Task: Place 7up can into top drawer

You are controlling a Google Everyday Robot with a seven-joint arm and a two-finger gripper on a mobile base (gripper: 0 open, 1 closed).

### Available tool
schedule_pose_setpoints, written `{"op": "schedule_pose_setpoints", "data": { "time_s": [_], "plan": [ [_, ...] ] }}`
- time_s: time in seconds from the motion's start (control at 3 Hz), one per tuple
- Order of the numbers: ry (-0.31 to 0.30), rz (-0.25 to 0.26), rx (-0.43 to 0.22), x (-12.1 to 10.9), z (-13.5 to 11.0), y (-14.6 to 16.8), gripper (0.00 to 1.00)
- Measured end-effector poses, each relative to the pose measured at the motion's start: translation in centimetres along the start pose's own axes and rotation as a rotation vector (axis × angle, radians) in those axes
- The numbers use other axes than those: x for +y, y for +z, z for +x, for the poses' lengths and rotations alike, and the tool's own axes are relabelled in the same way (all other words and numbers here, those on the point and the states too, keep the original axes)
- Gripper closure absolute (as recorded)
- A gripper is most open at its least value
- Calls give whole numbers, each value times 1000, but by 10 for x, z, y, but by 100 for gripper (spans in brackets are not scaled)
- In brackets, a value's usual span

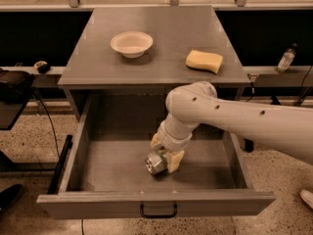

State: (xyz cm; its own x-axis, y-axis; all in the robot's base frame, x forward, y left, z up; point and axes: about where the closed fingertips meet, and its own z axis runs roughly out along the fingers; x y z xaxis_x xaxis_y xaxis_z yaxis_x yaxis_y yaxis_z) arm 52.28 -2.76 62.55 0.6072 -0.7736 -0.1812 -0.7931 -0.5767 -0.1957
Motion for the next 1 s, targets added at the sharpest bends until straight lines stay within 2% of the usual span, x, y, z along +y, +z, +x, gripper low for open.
{"op": "schedule_pose_setpoints", "data": {
  "time_s": [0.33, 0.67, 1.0],
  "plan": [
    [-1, 2, 7, 0, 1, -6, 0],
    [-6, 13, 42, -1, 6, -41, 0],
    [-1, 40, 96, -13, 9, -100, 0]
  ]
}}
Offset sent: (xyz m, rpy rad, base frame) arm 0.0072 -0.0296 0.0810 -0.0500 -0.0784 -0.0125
